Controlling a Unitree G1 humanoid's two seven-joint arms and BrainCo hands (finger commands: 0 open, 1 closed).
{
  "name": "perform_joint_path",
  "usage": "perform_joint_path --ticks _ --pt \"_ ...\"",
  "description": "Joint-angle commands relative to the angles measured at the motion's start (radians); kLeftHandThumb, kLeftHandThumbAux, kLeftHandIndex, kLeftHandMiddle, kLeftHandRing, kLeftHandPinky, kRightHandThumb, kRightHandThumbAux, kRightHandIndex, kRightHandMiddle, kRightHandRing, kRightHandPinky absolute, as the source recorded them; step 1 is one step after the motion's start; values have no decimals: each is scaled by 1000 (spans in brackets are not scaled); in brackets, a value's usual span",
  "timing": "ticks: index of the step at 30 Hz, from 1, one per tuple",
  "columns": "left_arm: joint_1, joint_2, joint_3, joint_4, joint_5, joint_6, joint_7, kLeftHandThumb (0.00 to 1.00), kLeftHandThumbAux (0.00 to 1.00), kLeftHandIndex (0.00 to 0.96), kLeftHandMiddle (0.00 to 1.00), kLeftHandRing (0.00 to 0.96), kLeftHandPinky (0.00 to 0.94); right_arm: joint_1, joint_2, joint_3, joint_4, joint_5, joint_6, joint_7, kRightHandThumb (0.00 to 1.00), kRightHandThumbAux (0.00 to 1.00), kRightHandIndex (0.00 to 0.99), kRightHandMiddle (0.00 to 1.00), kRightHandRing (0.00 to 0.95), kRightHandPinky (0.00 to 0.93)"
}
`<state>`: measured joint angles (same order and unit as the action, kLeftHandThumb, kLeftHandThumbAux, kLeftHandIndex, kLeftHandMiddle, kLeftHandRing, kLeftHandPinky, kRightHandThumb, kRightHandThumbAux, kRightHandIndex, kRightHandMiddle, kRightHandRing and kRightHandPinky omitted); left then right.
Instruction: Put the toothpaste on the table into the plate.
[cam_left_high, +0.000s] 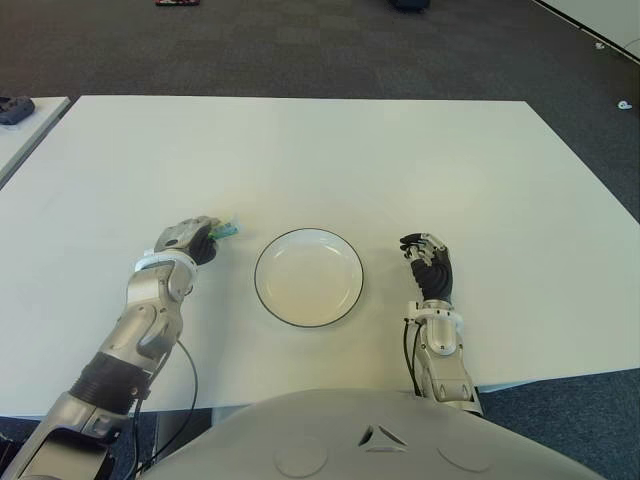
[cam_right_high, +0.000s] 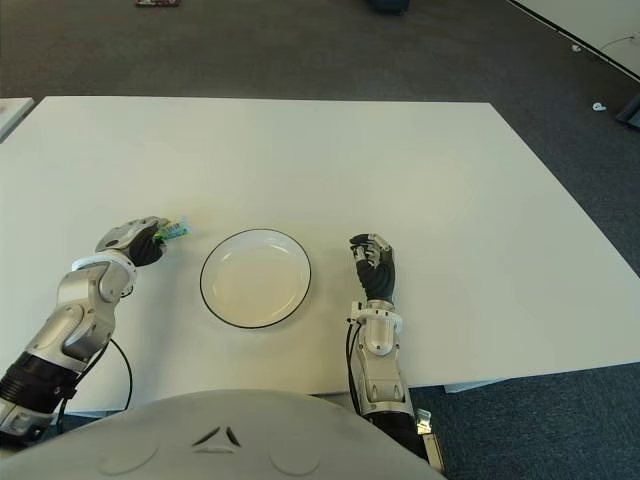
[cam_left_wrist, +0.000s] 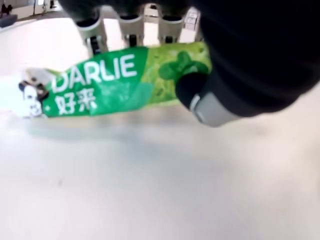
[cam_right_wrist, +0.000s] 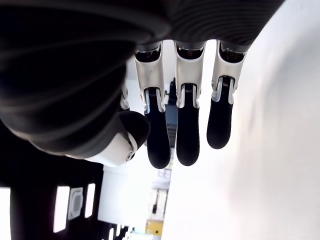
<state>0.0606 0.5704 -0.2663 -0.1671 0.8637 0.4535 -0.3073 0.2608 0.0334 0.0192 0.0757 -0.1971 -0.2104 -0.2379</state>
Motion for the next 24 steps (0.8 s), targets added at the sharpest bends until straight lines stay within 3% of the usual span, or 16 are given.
perform_joint_path --ticks 1,16,24 --pt "-16 26 26 -83 21 0 -29 722 702 442 809 795 791 -18 1 -1 26 5 -10 0 703 734 426 453 430 420" --pt "-19 28 71 -202 10 -71 -17 727 702 442 836 828 833 -45 1 -7 88 12 -64 -5 703 732 426 445 424 410" --pt "-23 22 93 -244 -19 -142 -7 730 701 442 852 845 858 -56 1 -9 110 14 -78 -9 703 733 426 439 415 404"
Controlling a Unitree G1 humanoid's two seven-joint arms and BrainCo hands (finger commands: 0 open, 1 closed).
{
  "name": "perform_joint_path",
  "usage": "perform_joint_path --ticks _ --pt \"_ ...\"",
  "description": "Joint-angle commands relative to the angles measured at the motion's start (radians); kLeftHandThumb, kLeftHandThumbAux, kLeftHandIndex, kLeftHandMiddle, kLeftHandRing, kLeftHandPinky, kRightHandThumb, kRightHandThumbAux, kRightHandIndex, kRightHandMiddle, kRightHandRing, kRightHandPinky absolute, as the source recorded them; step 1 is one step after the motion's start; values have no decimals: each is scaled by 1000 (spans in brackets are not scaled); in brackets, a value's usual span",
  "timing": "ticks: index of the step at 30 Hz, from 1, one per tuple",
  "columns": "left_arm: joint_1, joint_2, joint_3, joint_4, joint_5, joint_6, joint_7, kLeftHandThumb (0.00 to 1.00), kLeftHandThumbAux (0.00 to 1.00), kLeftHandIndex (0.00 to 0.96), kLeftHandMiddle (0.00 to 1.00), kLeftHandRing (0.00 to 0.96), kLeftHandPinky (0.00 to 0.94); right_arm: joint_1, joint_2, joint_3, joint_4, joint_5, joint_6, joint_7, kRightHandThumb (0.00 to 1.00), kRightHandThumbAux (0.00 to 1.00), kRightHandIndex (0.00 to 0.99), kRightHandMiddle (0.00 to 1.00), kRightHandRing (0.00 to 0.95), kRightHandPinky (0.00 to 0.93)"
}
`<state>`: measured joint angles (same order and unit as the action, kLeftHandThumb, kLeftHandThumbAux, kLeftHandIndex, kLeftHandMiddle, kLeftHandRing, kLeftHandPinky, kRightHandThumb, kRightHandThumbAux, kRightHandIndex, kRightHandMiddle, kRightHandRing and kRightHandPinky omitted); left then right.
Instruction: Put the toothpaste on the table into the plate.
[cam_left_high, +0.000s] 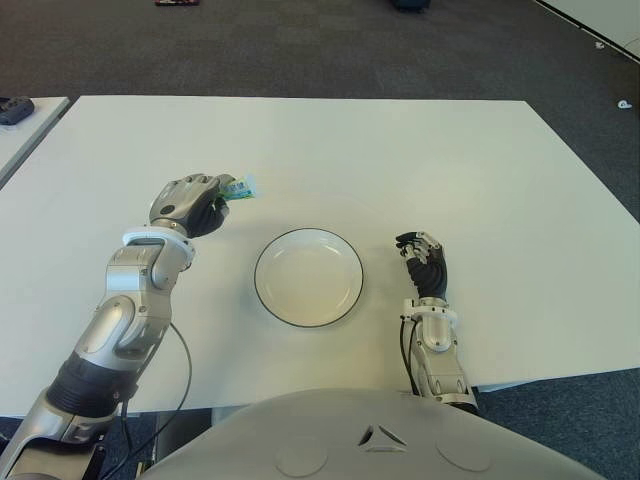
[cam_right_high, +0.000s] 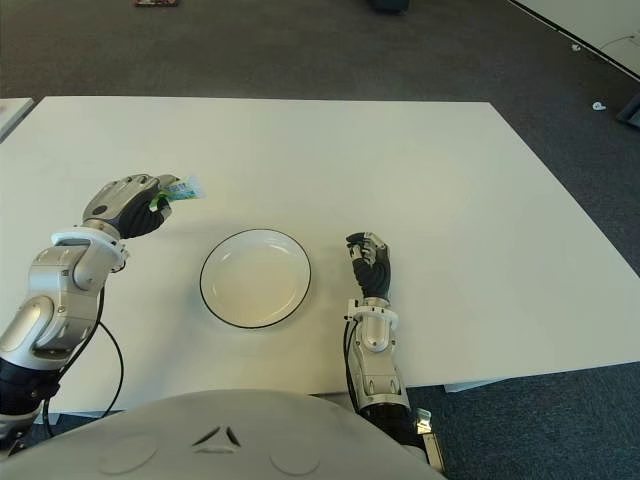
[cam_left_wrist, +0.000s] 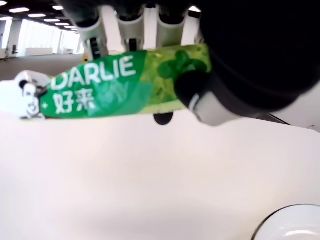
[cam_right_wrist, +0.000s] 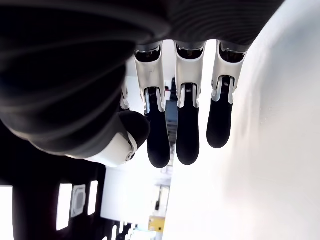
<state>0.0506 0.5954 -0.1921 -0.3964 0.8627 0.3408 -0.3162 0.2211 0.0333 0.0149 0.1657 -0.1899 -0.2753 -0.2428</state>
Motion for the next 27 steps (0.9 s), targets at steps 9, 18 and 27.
perform_joint_path --ticks 9,18,27 --pt "-10 -51 -19 -88 -20 -80 -19 730 701 442 854 849 856 -23 4 -4 32 5 -29 -8 703 733 425 439 419 414" --pt "-26 -71 -90 -95 -33 -166 -61 731 702 442 848 845 851 -22 3 -1 31 1 -36 -11 703 733 425 444 426 416" --pt "-56 -46 -142 -45 -61 -309 -85 727 703 441 848 842 838 -19 3 1 31 4 -47 -9 703 733 425 455 434 425"
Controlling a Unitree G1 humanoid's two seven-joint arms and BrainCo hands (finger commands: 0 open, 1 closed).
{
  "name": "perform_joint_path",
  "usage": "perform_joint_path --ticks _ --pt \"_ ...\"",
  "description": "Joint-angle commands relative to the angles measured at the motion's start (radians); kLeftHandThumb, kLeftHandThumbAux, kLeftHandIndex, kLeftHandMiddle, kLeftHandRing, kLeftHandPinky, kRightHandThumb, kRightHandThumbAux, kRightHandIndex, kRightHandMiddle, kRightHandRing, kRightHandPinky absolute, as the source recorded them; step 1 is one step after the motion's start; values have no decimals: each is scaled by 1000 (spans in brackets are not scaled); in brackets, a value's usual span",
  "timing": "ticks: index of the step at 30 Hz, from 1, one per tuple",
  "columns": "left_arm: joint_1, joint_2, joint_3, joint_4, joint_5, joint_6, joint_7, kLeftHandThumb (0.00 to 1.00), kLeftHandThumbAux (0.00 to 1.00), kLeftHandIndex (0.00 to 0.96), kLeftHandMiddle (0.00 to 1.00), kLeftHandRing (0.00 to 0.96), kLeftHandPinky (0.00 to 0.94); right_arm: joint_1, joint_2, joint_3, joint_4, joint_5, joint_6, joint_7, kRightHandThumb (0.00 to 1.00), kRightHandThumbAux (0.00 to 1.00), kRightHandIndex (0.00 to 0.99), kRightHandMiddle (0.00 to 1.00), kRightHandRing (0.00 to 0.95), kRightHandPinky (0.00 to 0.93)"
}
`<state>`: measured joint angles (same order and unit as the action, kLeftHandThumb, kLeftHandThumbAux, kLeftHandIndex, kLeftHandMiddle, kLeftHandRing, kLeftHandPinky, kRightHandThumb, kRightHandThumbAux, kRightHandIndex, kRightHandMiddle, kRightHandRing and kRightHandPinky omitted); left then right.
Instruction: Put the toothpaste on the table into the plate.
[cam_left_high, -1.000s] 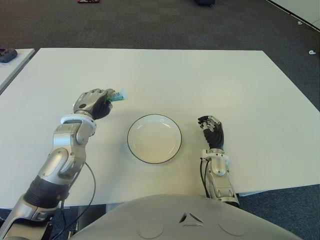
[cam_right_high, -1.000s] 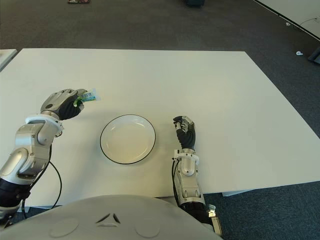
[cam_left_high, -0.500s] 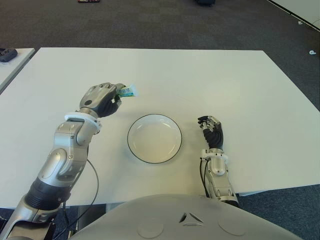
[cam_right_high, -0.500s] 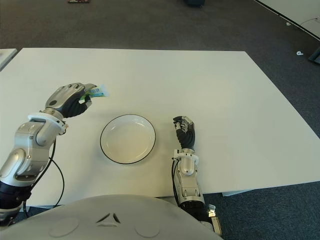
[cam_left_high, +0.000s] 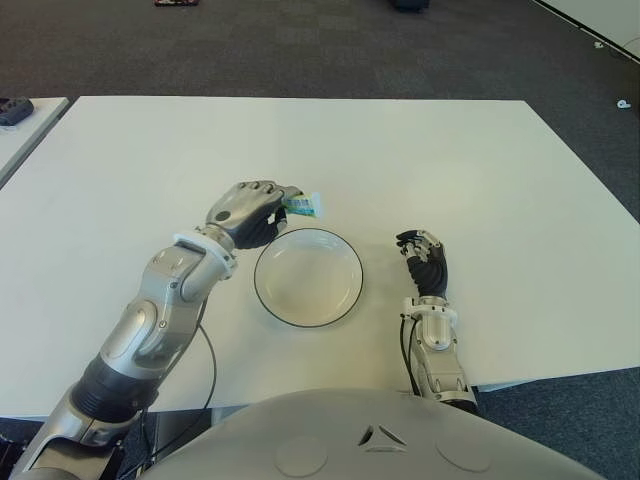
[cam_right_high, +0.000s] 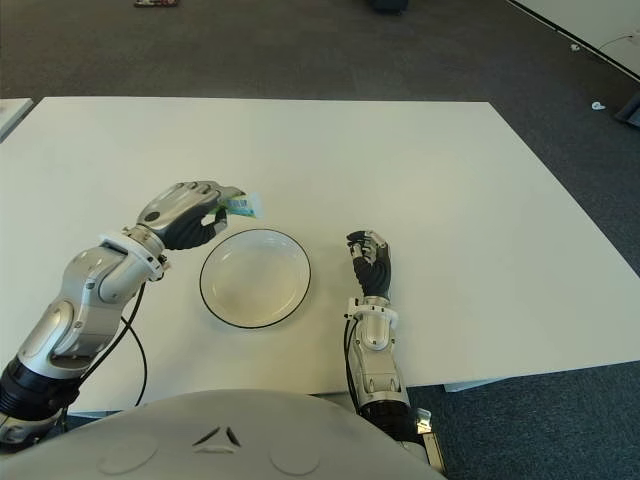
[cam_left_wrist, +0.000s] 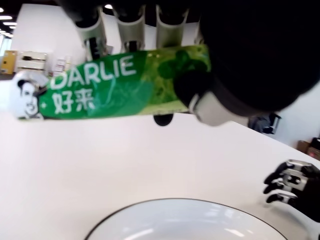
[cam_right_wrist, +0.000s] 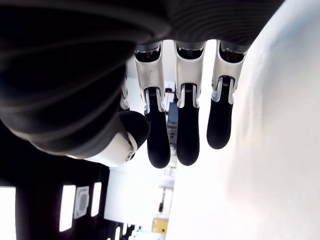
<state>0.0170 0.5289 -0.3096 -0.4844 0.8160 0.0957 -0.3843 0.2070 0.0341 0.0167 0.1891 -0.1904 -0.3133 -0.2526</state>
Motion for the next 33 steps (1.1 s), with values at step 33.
perform_joint_path --ticks 33 --pt "-142 -6 -236 593 143 -502 274 724 701 442 854 853 860 10 3 -7 -10 9 -11 0 703 733 425 457 437 426"
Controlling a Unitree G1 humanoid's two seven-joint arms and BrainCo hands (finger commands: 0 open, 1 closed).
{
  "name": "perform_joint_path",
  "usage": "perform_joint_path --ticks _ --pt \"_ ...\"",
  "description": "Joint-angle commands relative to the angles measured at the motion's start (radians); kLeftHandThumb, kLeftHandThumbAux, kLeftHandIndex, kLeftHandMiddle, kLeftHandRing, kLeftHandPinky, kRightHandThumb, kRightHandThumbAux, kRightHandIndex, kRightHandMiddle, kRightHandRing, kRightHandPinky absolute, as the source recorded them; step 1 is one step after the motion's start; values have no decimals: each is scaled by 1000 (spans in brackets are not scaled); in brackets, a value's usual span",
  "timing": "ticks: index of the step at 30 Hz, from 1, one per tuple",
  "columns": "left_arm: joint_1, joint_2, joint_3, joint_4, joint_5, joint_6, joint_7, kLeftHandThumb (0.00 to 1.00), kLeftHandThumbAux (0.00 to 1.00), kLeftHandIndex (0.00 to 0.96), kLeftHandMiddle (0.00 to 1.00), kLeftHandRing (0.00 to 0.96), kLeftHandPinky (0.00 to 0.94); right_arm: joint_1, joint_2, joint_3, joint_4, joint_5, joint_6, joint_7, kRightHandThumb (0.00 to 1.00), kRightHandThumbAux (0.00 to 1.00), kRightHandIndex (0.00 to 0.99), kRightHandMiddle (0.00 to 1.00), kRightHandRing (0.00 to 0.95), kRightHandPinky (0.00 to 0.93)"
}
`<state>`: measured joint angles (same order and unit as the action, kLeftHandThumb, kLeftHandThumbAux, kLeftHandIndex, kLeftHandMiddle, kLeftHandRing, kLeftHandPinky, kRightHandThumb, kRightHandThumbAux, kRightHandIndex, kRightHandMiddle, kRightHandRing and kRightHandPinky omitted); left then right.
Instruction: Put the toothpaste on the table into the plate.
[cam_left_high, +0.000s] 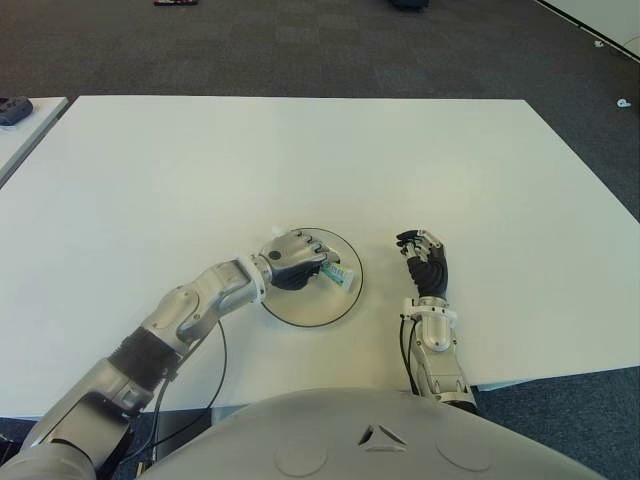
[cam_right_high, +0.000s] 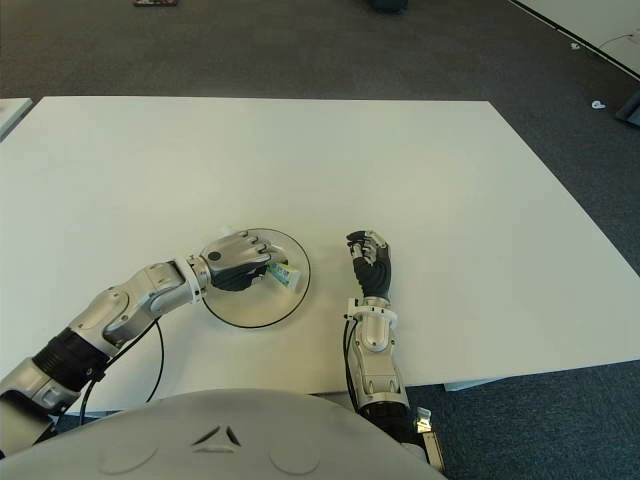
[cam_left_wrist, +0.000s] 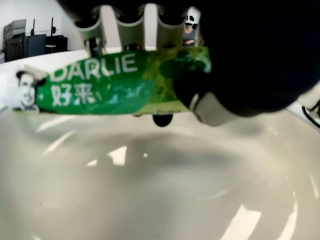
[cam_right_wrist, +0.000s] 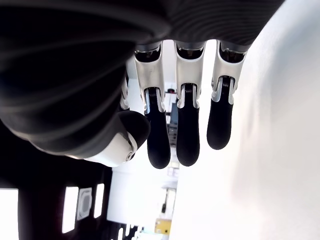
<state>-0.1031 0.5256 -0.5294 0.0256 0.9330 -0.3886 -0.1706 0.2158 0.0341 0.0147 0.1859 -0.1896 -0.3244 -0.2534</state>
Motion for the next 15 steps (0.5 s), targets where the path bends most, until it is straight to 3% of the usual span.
perform_joint_path --ticks 1,10,15 --pt "-24 -3 -21 100 30 -24 73 724 701 442 855 854 861 1 3 -5 -7 9 1 1 703 733 425 457 437 425" --pt "-27 5 -37 160 31 -61 141 715 703 438 831 831 810 3 4 -7 -12 12 13 2 703 733 426 451 428 414" --pt "16 29 -6 83 -22 -83 143 707 700 433 779 768 731 2 4 -7 -12 13 14 5 703 733 425 447 427 416"
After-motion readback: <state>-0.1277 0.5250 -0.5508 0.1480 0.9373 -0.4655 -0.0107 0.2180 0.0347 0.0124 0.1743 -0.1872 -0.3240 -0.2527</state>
